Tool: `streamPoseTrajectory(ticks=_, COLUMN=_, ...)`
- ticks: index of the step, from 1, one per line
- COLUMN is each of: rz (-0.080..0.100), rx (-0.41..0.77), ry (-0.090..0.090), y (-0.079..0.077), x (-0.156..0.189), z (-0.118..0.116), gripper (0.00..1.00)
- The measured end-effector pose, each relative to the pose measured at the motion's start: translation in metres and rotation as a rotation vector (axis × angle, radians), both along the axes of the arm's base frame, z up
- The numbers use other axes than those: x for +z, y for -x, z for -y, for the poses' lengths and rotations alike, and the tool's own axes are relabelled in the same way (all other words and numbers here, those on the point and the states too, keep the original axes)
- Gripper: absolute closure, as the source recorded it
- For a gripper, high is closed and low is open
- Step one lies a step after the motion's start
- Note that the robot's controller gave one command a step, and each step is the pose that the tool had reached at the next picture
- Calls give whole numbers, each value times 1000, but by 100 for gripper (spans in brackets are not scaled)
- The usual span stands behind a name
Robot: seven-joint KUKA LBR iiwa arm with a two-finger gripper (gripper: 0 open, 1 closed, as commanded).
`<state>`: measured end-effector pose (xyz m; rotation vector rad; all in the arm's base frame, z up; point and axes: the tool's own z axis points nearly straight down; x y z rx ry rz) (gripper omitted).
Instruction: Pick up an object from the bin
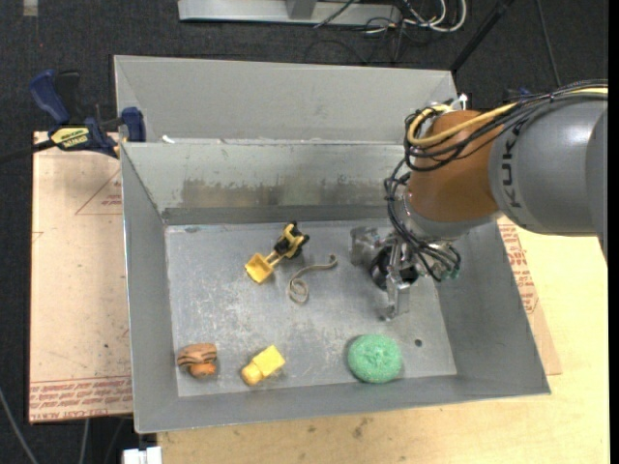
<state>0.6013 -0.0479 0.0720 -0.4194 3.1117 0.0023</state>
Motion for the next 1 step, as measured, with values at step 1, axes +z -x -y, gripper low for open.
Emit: streamPoseTrajectory(ticks=1, rz=0, rx=0, ry=0, y=0, x=0, z=0, gripper=0)
